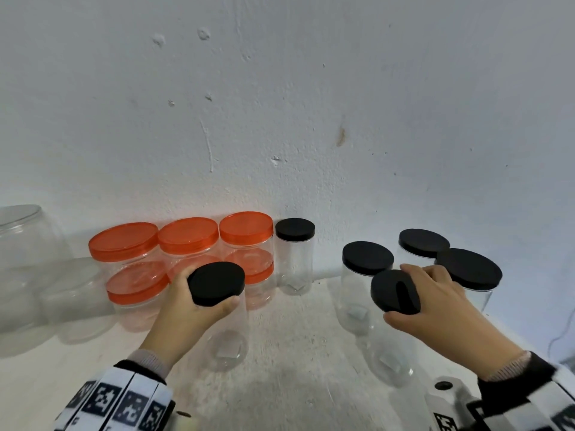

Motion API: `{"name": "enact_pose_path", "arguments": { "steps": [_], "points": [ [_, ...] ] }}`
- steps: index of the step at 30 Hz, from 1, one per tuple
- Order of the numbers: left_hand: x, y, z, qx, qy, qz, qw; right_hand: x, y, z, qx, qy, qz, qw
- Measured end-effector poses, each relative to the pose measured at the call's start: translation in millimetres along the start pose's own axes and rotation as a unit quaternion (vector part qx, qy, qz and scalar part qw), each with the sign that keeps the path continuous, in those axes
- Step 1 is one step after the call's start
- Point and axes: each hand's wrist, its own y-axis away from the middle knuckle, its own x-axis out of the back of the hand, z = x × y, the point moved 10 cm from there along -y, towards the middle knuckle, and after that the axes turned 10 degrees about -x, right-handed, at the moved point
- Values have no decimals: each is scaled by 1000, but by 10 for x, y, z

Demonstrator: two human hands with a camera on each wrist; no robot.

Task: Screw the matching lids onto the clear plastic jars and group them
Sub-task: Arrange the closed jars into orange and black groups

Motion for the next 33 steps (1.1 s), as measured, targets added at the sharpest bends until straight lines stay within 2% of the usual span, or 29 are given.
{"name": "enact_pose_path", "arguments": {
  "steps": [5, 8, 11, 16, 22, 26, 29, 31, 33],
  "points": [
    [-83, -30, -19, 12, 5, 14, 1000, -174, 90, -446, 87, -30, -34, 995],
    [-99, -19, -21, 4, 9, 20, 1000, -282, 14, -811, 129, -67, -31, 989],
    [-102, -11, -24, -5, 4, 19, 1000, -363, -190, -1096, 136, -95, -20, 986],
    [-116, -12, -26, -11, 15, 18, 1000, -556, -540, -1324, 126, -61, -19, 990],
    [-129, -4, 15, -15, 39, 19, 999, -595, -773, -1356, 96, -42, -16, 994],
    [-133, 4, 14, -12, 39, 17, 999, -556, -742, -1316, 106, -18, -21, 994],
    [-134, 8, 1, -8, 35, 16, 999, -316, -687, -1185, 120, -23, 33, 992],
    [-133, 5, -11, -9, 32, 17, 999, -141, -702, -961, 90, -2, 72, 993],
    [-126, 2, -20, -10, 30, 20, 999, -81, -757, -676, 40, 29, 70, 996]
  ]
}}
